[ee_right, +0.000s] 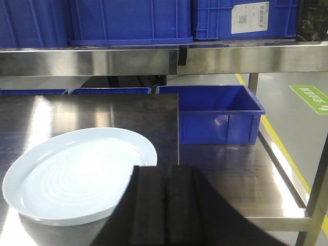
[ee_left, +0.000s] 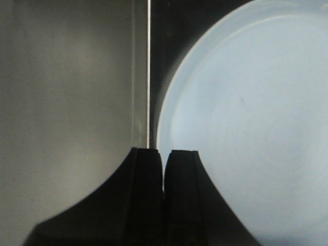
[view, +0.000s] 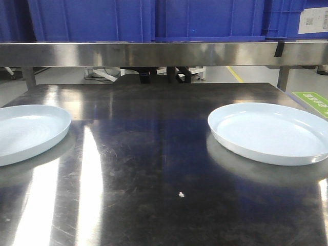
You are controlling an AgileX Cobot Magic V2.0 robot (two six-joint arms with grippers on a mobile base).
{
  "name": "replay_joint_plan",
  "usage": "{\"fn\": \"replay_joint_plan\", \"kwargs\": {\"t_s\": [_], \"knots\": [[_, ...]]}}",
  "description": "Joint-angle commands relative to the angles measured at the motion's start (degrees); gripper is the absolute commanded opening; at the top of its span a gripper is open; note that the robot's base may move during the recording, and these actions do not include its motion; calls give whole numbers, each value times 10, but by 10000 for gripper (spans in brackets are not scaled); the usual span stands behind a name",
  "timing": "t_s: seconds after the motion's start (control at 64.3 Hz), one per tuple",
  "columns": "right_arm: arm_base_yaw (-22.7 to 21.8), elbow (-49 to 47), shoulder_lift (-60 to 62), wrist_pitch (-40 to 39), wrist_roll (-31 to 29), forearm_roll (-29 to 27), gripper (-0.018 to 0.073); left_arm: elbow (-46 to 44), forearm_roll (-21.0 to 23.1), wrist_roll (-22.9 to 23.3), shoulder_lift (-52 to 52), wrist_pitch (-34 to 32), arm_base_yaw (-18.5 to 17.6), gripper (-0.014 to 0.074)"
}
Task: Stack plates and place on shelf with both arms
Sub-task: 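Close the left gripper on the plate rim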
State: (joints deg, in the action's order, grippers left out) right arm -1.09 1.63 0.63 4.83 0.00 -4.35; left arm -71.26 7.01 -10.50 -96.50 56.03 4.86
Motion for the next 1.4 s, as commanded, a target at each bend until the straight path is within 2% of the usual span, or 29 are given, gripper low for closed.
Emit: {"fn": "replay_joint_plan", "kwargs": {"t_s": [0.0,0.062,0.28,0.358,1.182,1.306,1.384], "knots": [[-2,1,11,-55,-3,5,57,-32,4,-1,3,14,2,121],[-2,1,11,-55,-3,5,57,-39,5,-1,-10,24,2,166],[-2,1,11,-55,-3,5,57,-39,7,-1,-27,25,2,411],[-2,1,11,-55,-3,5,57,-39,7,-1,-27,24,2,441],[-2,1,11,-55,-3,5,57,-39,7,-1,-56,8,2,432],[-2,1,11,-55,-3,5,57,-39,7,-1,-56,10,2,335],[-2,1,11,-55,-3,5,57,-39,7,-1,-56,15,2,211]]}}
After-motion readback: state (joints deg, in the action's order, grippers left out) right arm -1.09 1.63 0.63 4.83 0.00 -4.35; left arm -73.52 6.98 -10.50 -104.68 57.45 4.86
